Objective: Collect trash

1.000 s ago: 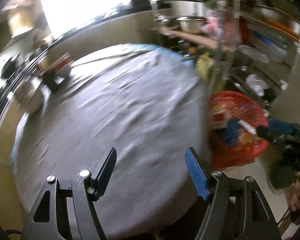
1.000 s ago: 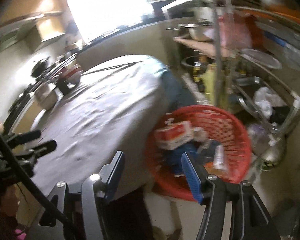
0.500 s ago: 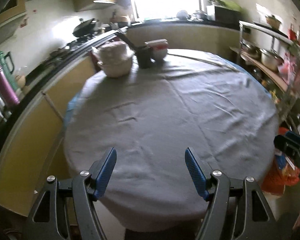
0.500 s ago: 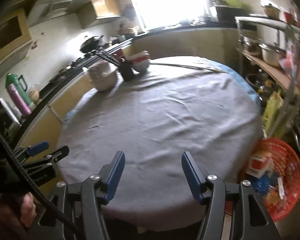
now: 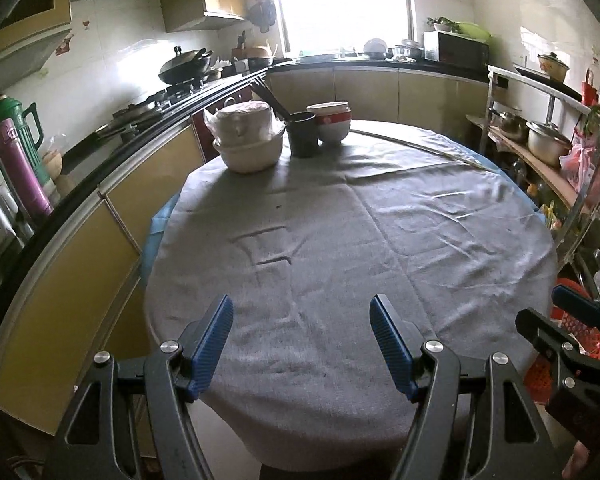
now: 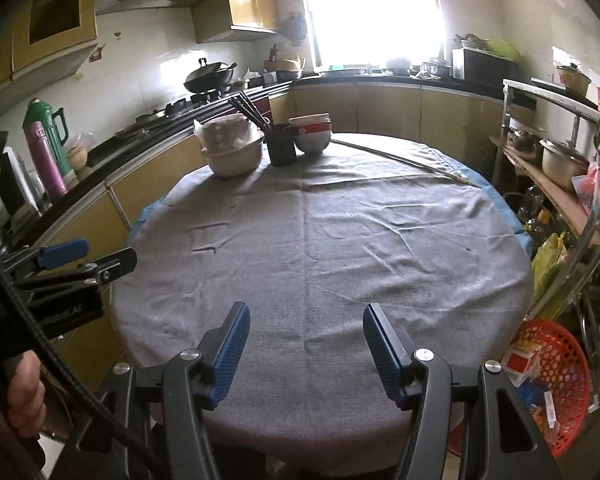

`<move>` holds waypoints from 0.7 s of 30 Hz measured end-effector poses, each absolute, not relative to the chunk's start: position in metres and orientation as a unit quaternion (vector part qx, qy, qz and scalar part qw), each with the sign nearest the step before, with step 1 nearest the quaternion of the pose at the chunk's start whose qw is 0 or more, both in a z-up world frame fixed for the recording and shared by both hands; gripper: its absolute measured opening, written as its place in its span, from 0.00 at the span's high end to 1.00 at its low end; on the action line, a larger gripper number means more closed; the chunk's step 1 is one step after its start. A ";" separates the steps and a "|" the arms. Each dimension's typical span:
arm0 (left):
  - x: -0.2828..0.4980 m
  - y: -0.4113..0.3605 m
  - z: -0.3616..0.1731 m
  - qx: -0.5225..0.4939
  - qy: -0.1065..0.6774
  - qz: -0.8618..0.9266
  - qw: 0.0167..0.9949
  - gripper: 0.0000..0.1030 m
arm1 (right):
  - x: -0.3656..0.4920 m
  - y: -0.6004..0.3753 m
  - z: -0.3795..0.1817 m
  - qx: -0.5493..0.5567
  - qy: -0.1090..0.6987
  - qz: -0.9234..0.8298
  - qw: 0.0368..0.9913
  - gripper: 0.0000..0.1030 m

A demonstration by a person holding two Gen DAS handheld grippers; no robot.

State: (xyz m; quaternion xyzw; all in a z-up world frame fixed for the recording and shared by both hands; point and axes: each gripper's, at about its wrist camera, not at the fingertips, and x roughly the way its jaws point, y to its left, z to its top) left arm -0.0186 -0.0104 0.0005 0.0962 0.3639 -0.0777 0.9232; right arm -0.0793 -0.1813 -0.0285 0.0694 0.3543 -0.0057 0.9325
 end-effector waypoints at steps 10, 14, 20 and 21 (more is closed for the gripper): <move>-0.018 -0.011 0.002 0.099 0.363 -0.075 0.923 0.31 | -0.081 -0.187 -0.028 0.075 0.354 -0.004 0.932 0.39; -0.020 -0.011 0.002 0.101 0.362 -0.074 0.924 0.31 | -0.081 -0.187 -0.027 0.075 0.353 -0.005 0.933 0.39; -0.022 -0.009 0.005 0.100 0.358 -0.077 0.925 0.31 | -0.080 -0.187 -0.024 0.080 0.349 -0.004 0.934 0.39; -0.022 -0.009 0.005 0.100 0.358 -0.078 0.925 0.31 | -0.079 -0.187 -0.024 0.079 0.349 -0.004 0.934 0.39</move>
